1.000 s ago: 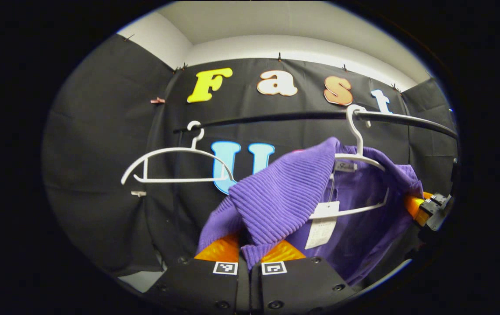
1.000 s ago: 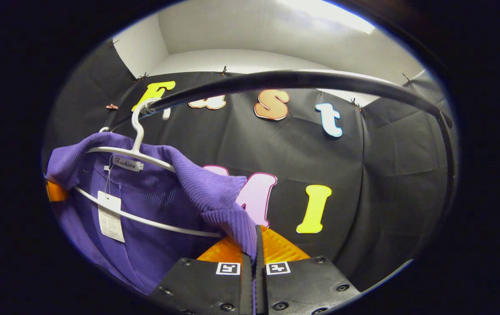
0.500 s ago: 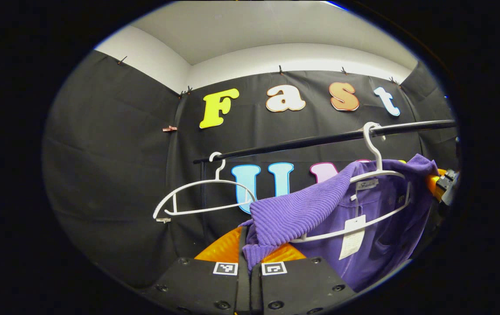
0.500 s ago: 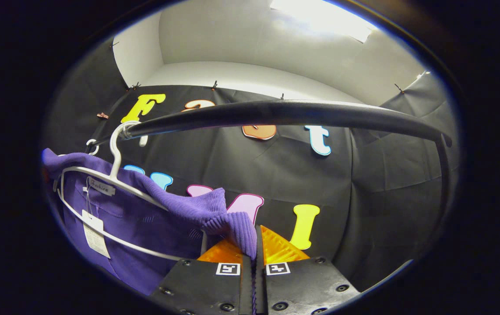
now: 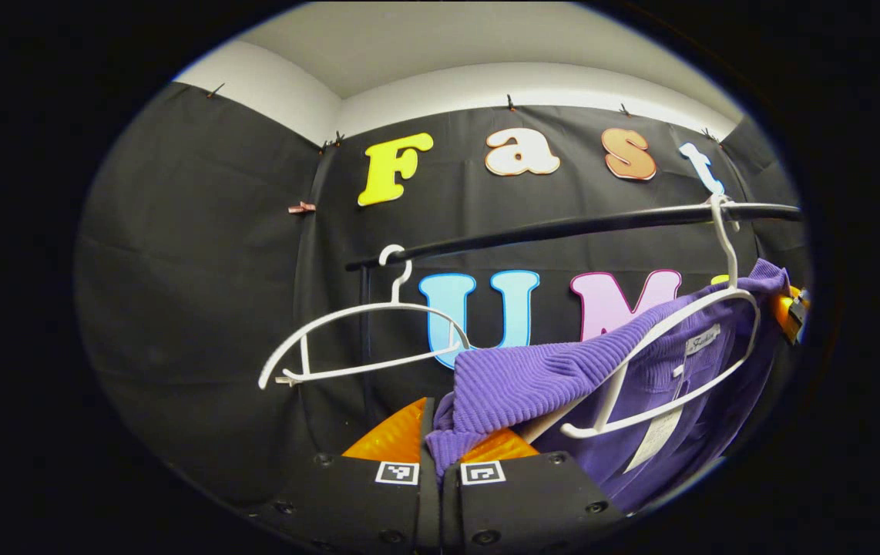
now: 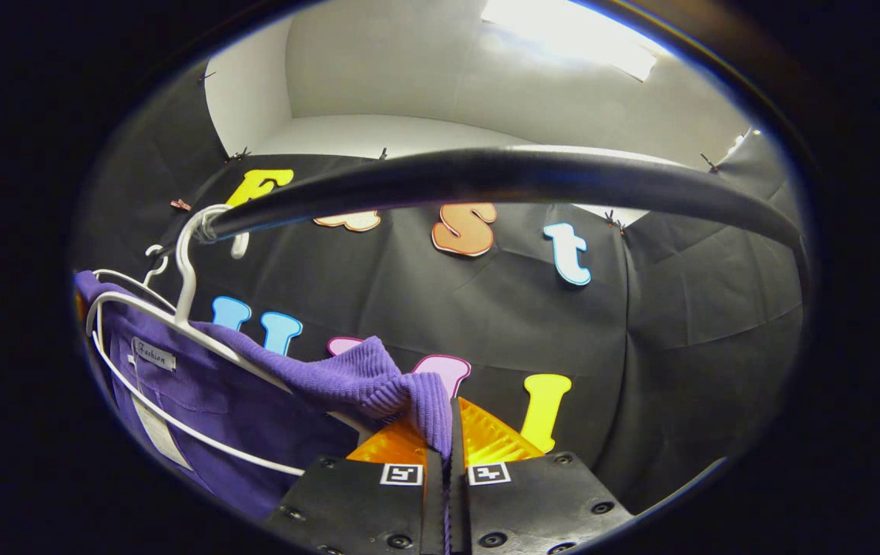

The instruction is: Grasp the clothes on the hanger with both hands and then place them into the laundry hamper below.

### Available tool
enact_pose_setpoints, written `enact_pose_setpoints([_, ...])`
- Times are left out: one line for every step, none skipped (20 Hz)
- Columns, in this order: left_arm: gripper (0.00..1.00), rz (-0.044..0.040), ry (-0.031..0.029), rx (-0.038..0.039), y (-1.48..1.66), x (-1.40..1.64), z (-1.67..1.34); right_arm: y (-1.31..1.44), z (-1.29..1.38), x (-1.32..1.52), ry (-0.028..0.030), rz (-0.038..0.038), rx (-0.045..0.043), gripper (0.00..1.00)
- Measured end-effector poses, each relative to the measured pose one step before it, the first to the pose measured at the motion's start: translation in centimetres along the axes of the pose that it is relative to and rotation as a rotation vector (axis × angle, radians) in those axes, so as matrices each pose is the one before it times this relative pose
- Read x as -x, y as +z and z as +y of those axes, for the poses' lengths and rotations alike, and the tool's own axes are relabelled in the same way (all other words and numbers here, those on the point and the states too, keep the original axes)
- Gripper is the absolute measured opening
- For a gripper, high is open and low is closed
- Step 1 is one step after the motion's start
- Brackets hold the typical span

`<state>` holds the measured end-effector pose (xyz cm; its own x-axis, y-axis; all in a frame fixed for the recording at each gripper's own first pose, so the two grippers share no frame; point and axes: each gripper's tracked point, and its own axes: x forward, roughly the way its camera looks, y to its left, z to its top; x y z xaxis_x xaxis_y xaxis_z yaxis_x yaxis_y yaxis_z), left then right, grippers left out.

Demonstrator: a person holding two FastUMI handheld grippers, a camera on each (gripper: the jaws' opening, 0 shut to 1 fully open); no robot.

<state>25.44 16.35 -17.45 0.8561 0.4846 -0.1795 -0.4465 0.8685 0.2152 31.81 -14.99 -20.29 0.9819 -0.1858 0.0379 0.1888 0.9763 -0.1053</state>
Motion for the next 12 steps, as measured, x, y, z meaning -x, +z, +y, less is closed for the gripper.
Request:
enact_pose_setpoints([0.06, 0.02598, -0.00527, 0.00576, -1.096, -0.308, -0.362, -0.345, 0.038, -0.086, -0.00323, 0.00757, -0.0043, 0.06])
enact_pose_setpoints([0.06, 0.02439, 0.00087, 0.00238, -0.98, -0.336, -0.268, -0.343, -0.114, -0.103, -0.00636, 0.00608, 0.00254, 0.07])
enact_pose_setpoints([0.06, 0.0227, -0.00519, 0.00577, -1.025, -0.272, -0.257, -0.252, -0.189, -0.123, -0.00647, -0.00055, 0.00829, 0.06])
enact_pose_setpoints([0.06, 0.02144, -0.01644, 0.01483, -0.926, -0.252, -0.573, -0.267, -0.113, -0.047, -0.00378, 0.00498, 0.0054, 0.06])
enact_pose_setpoints([0.06, 0.01953, -0.01127, 0.0126, -0.809, -0.115, -0.478, -0.495, -0.129, -0.116, -0.00345, 0.01194, 0.00149, 0.06])
enact_pose_setpoints([0.06, 0.01731, -0.01351, 0.00665, -0.697, -0.213, -0.561, -0.66, -0.391, -0.345, -0.0101, 0.01546, 0.00125, 0.06])
enact_pose_setpoints([0.06, 0.01384, -0.01608, 0.00271, -0.737, -0.009, -0.65, -0.573, -0.537, -0.18, -0.01771, 0.01365, 0.00207, 0.06])
enact_pose_setpoints([0.06, 0.00902, -0.01973, -0.00131, -0.594, 0.041, -0.955, -0.837, -0.685, -0.195, -0.0189, 0.01913, -0.00222, 0.06])
enact_pose_setpoints([0.06, 0.00156, -0.01743, -0.00704, -0.481, -0.028, -1.075, -0.866, -0.62, -0.256, -0.01752, 0.02149, -0.0087, 0.06])
enact_pose_setpoints([0.05, -0.00913, -0.01635, -0.01173, -0.249, 0.187, -0.956, -0.712, -0.298, 0.095, -0.00826, 0.01908, -0.01109, 0.06])
enact_pose_setpoints([0.06, -0.00997, -0.01406, -0.00696, -0.377, 0.406, -0.818, -0.539, -0.058, 0.259, -0.00204, 0.01433, -0.00015, 0.06])
enact_pose_setpoints([0.06, -0.00992, -0.01898, 0.00182, -0.154, 0.234, -0.869, -0.739, 0.049, 0.535, 0.00645, 0.0138, 0.00972, 0.06])
